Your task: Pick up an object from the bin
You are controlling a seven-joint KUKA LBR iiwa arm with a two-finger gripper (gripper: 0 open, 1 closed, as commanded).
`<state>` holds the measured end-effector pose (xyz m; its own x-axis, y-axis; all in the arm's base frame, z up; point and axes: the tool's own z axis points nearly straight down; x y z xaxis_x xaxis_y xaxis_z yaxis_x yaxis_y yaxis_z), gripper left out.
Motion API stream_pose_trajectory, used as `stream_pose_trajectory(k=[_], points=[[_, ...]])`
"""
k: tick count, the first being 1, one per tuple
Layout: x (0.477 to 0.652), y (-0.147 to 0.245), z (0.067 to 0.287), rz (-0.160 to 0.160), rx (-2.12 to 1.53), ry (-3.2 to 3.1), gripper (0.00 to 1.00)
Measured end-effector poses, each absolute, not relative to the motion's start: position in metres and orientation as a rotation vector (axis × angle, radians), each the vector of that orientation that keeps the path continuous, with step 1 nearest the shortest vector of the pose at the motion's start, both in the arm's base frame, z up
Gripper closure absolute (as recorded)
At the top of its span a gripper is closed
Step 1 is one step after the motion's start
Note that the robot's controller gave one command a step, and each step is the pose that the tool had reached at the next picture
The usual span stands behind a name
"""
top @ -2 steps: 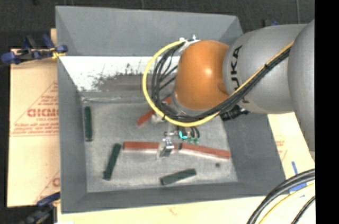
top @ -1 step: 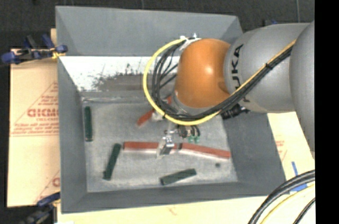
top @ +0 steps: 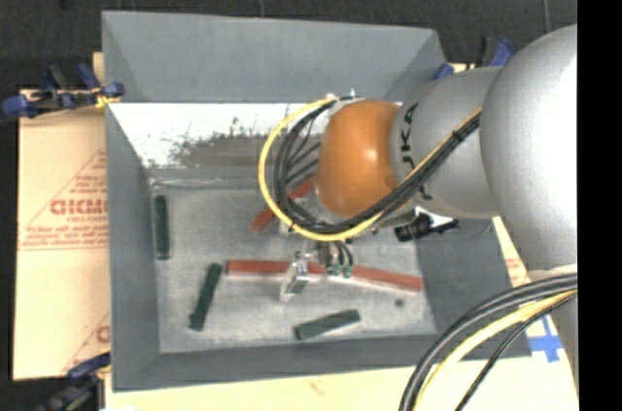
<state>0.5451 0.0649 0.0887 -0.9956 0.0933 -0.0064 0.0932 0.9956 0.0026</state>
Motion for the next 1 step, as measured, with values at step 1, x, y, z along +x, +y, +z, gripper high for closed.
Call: stream_pose_trajectory(k=[1], points=[[0.5450, 0.0644, 0.0858, 0.004, 0.172, 3.129, 0.00]])
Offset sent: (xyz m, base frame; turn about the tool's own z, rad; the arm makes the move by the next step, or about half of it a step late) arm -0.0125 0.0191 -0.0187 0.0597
